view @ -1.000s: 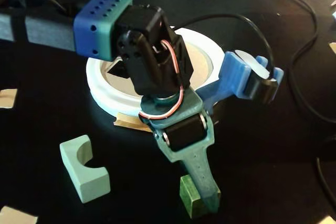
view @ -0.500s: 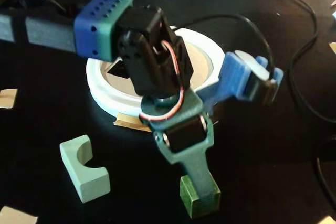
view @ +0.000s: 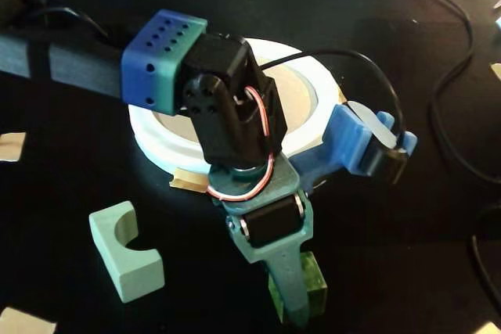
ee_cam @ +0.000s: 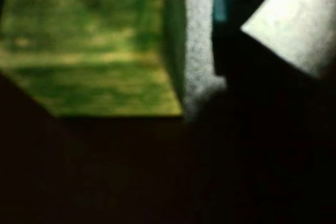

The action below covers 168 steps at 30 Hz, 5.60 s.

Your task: Pick up the square block and drop it in corresponding square shaped hole

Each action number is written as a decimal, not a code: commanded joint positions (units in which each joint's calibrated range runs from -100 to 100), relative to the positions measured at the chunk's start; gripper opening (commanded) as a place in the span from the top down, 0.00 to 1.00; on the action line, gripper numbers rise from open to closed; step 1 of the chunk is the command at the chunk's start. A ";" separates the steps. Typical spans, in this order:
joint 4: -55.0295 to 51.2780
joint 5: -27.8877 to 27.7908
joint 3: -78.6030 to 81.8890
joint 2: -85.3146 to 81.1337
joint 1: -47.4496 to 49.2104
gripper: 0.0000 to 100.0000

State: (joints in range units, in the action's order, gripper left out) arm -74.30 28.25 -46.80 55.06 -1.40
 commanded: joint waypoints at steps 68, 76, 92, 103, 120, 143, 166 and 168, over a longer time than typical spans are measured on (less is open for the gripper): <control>-25.70 -3.08 12.74 -48.30 32.86 0.73; -25.70 -2.93 31.14 -56.00 34.73 0.73; -4.43 -2.44 51.99 -55.46 43.47 0.73; 11.13 -2.44 66.29 -55.37 43.22 0.73; 19.15 -2.39 69.48 -49.64 46.84 0.73; 20.96 -2.39 72.76 -49.82 46.09 0.19; -1.02 0.78 73.67 -71.41 45.72 0.18; -0.72 0.63 73.67 -71.32 45.72 0.18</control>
State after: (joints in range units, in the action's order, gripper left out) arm -74.39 28.84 27.18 -11.28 44.86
